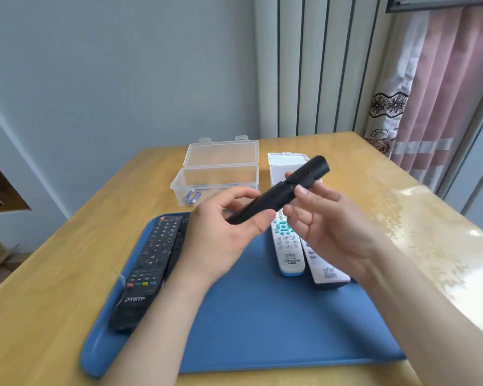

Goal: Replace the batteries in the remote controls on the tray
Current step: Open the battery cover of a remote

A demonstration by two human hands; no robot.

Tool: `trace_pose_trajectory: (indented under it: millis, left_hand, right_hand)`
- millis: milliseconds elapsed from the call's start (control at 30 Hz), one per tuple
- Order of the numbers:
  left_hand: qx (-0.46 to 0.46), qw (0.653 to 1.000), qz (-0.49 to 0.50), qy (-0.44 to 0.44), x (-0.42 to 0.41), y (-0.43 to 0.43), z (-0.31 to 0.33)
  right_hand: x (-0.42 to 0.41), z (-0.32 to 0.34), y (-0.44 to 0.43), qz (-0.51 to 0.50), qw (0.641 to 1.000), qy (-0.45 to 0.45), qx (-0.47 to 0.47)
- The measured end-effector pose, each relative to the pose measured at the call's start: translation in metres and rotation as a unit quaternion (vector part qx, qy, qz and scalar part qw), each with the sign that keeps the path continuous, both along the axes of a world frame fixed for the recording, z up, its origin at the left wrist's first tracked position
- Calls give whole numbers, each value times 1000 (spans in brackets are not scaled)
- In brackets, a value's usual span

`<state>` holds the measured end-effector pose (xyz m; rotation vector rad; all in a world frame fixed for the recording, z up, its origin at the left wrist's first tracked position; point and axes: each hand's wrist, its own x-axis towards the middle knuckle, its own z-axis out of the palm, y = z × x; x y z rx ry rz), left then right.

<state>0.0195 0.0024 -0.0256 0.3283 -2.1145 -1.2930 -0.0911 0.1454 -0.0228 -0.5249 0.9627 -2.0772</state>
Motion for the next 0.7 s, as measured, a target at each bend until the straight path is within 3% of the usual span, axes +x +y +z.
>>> trace_pose_trajectory:
  millis: [167, 300, 400, 500, 600, 700]
  left_hand:
    - [-160, 987, 7, -9, -5, 18, -10]
    - [-253, 965, -20, -68, 1, 19, -6]
    - [-329, 932, -70, -133, 4, 23, -3]
    - [-396, 906, -77, -132, 5, 27, -2]
    - [-413, 901, -76, -107, 3, 28, -2]
    - [-357, 922, -107, -102, 4, 27, -2]
  right_hand:
    - [-1, -5, -3, -23, 1000, -1, -19]
    - [-7, -8, -2, -45, 999, -10, -6]
    - [-9, -8, -3, -72, 997, -25, 13]
    - [-10, -9, -4, -83, 995, -41, 46]
    - [-10, -8, -3, -80, 994, -66, 43]
    - [-9, -6, -2, -65, 994, -87, 33]
